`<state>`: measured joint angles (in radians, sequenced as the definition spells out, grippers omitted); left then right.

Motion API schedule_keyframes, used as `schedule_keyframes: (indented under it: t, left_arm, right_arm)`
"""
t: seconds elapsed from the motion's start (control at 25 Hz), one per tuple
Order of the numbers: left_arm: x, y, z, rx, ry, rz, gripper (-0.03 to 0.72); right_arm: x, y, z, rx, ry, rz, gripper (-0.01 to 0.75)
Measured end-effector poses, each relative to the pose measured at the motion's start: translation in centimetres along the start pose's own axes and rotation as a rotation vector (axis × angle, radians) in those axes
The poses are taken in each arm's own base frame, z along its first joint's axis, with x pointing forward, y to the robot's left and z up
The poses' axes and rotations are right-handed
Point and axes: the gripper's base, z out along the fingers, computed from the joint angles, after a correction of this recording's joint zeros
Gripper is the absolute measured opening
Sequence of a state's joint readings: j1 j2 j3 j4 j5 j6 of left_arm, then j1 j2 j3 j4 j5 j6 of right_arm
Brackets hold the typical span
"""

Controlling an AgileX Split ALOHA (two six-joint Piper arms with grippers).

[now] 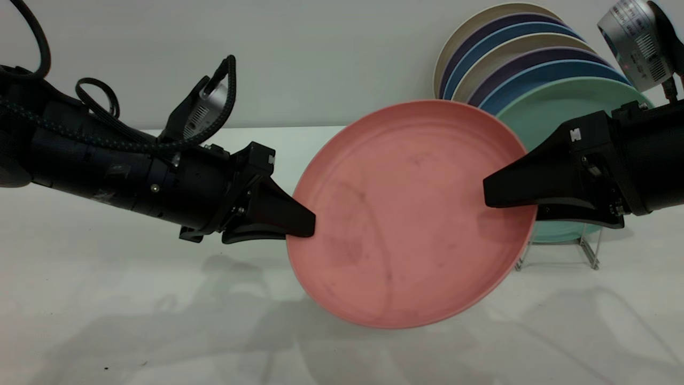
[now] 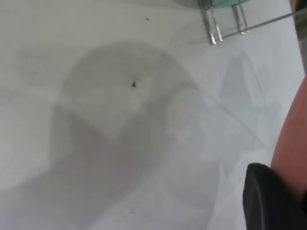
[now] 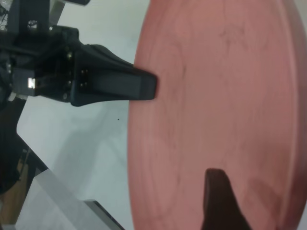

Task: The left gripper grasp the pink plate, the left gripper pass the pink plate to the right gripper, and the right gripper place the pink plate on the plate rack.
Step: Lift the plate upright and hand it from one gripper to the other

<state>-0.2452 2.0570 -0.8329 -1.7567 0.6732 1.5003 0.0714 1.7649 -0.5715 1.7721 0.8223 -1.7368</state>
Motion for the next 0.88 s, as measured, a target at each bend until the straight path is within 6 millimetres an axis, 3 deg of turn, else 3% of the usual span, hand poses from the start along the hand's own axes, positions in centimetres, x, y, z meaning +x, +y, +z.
schedule_keyframes:
  t: [0.36, 0.52, 0.64, 0.8, 0.88]
  left_arm:
    - [0.0, -0.5, 0.0, 0.055, 0.004, 0.003, 0.016]
    - [0.0, -0.6, 0.0, 0.062, 0.004, 0.004, 0.016]
    - [0.0, -0.7, 0.0, 0.075, 0.005, 0.013, 0.017]
    - [0.0, -1.0, -0.1, 0.114, 0.003, 0.048, 0.024]
    - [0.0, -1.2, -0.1, 0.134, 0.001, 0.061, 0.03]
  right_arm:
    - [0.0, 0.0, 0.0, -0.001, 0.0, 0.005, 0.441]
    - [0.0, 0.0, 0.0, -0.001, 0.0, 0.01, 0.404]
    - [0.0, 0.0, 0.0, -0.003, 0.0, 0.026, 0.321]
    - [0.0, 0.0, 0.0, 0.004, 0.001, 0.06, 0.123]
    - [0.0, -0.3, 0.0, 0.028, 0.002, 0.069, 0.09]
